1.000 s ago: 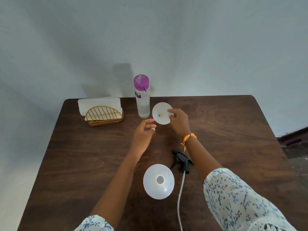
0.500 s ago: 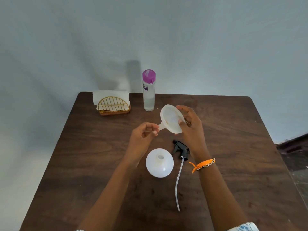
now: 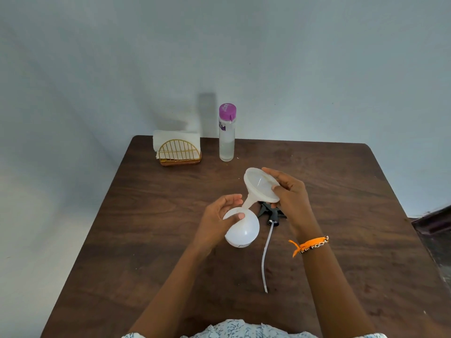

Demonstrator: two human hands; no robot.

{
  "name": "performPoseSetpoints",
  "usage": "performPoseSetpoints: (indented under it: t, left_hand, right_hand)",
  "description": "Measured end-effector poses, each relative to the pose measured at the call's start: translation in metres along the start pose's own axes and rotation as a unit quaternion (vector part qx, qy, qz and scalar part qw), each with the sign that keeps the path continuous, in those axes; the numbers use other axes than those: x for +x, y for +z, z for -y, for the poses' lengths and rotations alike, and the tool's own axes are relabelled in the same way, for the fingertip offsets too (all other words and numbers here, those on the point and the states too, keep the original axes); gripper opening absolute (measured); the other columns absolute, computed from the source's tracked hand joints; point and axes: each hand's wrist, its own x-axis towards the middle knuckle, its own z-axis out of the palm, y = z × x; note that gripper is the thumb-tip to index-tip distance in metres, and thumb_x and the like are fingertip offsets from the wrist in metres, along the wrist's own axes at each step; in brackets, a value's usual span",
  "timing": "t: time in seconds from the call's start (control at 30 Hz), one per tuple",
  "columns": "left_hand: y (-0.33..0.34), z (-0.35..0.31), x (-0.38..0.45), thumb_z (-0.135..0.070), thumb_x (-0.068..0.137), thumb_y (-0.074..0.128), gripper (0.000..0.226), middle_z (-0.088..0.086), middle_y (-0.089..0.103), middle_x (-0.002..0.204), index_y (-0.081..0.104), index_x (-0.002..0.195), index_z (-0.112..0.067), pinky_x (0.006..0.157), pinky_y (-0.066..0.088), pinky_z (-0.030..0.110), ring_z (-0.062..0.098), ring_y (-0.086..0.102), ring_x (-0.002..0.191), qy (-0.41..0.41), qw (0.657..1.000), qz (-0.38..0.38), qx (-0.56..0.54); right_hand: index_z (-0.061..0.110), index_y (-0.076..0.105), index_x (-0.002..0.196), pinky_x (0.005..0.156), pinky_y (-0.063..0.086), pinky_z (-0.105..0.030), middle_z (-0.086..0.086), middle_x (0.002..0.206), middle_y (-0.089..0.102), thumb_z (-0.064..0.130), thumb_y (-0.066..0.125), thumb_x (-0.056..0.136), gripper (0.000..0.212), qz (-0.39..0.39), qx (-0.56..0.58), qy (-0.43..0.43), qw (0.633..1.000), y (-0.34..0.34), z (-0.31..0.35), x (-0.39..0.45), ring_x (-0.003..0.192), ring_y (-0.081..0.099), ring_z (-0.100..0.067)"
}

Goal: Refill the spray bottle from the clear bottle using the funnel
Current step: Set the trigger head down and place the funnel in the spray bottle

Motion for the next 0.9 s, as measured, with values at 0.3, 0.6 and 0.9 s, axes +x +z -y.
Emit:
performPoseSetpoints:
  t: [0.3,0.6,0.9]
  left_hand:
    - [0.015,0.017,0.000,-0.025,0.081,0.069,0.041,-0.003,0.063,0.122,0.059,0.121,-0.021,0.097,0.049,0.045,0.016,0.059,0.110,0.010,0.996,-0.038,0.075]
    - [0.024,0.026,0.004,-0.012,0.088,0.058,0.020,0.003,0.055,0.108,0.050,0.106,-0.013,0.090,0.041,0.030,0.021,0.054,0.107,-0.085,0.994,-0.071,0.023]
    - [0.016,0.029,-0.002,-0.034,0.081,0.068,0.037,-0.003,0.065,0.116,0.060,0.115,-0.022,0.093,0.051,0.034,0.019,0.062,0.105,-0.039,0.996,-0.047,0.064]
  right_hand:
    - [0.018,0.061,0.120,0.079,0.052,-0.029,-0.003,0.128,0.057,-0.003,0.037,0.089,0.045,-0.009,-0.152,-0.046,0.987,0.017,-0.009,-0.008,0.105,0.054,-0.020]
    - [0.024,0.060,0.122,0.086,0.050,-0.030,0.000,0.121,0.063,0.006,0.046,0.092,0.038,-0.037,-0.294,-0.170,0.940,0.033,-0.020,-0.021,0.104,0.057,-0.017]
    - [0.024,0.055,0.127,0.078,0.037,-0.017,0.000,0.116,0.064,0.028,0.035,0.088,0.043,-0.038,-0.313,-0.194,0.929,0.030,-0.028,-0.020,0.097,0.041,-0.007]
